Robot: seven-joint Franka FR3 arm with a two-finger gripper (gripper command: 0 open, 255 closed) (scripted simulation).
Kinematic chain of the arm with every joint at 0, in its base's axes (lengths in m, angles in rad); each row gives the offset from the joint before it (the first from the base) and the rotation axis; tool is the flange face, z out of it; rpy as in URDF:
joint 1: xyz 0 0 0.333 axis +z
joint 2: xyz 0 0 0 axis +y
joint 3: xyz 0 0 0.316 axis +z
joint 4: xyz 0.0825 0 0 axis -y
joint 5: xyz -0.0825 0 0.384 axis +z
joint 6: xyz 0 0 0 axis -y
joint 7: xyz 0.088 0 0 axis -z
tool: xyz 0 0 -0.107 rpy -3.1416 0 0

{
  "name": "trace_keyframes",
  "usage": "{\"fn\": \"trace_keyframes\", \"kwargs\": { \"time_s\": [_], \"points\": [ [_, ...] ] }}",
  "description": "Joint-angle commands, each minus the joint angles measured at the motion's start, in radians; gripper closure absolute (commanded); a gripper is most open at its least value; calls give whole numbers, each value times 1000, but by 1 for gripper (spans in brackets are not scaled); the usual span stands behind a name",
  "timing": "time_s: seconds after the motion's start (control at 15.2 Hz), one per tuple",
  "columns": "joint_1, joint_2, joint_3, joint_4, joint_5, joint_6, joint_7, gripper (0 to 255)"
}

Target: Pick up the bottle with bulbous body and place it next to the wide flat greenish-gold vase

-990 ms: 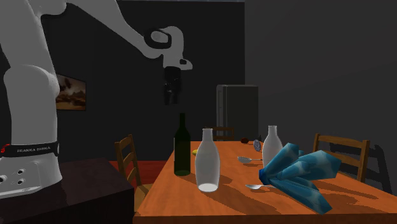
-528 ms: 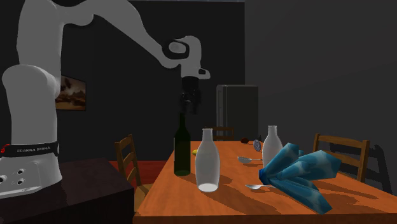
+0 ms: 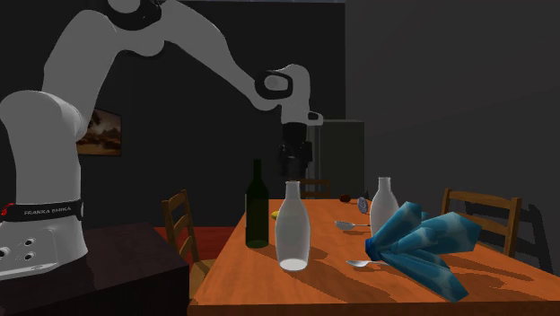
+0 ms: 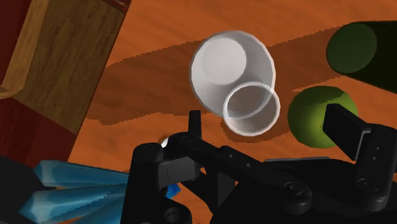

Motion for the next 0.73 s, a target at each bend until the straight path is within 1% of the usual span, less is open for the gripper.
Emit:
{"fn": "trace_keyframes", "kwargs": {
  "time_s": [0.0, 0.4, 0.66],
  "points": [
    [-7, 36, 2, 28, 9, 7, -8, 0],
    [-13, 76, 8, -8, 22, 83, -16, 0],
    [-13, 76, 8, -8, 22, 83, -16, 0]
  ]
}}
